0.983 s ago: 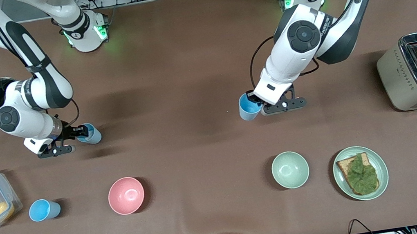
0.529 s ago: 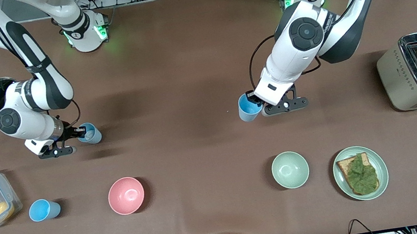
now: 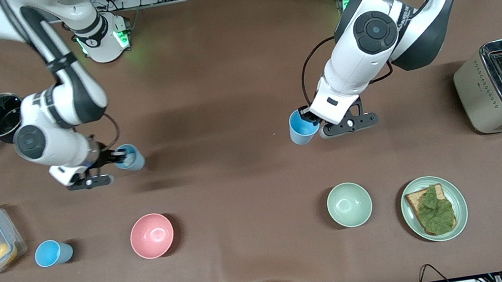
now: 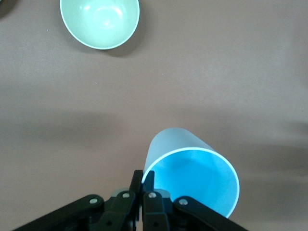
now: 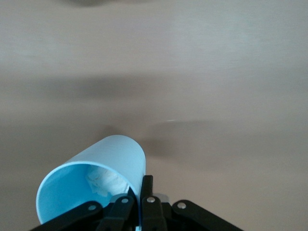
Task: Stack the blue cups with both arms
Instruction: 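Bring the right gripper's cup over the left gripper's cup and insert it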
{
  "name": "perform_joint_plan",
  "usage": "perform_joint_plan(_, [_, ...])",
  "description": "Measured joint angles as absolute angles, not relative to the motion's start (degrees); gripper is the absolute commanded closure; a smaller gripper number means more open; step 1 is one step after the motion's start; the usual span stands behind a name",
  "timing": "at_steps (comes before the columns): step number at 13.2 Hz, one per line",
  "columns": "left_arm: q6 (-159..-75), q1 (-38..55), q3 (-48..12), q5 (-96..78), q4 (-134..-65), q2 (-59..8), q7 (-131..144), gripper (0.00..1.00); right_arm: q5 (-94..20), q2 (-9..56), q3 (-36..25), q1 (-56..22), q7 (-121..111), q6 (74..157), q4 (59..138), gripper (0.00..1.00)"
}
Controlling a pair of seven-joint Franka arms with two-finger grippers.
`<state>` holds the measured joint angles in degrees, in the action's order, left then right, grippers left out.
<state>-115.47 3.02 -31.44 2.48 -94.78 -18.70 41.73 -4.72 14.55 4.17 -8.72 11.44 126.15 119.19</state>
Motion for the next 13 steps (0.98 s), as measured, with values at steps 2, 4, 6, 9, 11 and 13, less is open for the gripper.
perform_joint_plan(2, [-113.2,3.0,-31.4,2.5,-93.2,-18.6,41.7,1.0,-6.4,14.5,4.4,-14.7,19.8,125.9,117.6,1.0])
perform_joint_plan(4, [-111.9,2.7,-31.4,2.6,-92.2,-18.4,41.7,1.0,-7.2,14.7,4.5,-21.2,30.1,126.0,115.9,1.0])
perform_joint_plan(6, [-111.6,2.3,-31.3,2.6,-91.9,-18.4,41.7,1.0,-7.6,16.4,4.5,-26.9,40.3,126.9,113.4,1.0])
perform_joint_plan(9, [-111.3,2.1,-31.2,2.6,-91.9,-18.4,41.7,1.0,-7.6,22.6,4.5,-34.7,53.7,132.7,109.2,1.0])
perform_joint_plan(11, [-110.1,2.0,-31.1,2.6,-92.1,-18.4,41.7,1.0,-7.6,26.9,4.5,-38.0,59.1,137.0,107.5,1.0])
perform_joint_plan(13, [-109.8,2.0,-31.0,2.6,-92.6,-18.6,41.7,1.0,-7.6,29.6,4.5,-39.7,61.9,139.4,106.3,1.0])
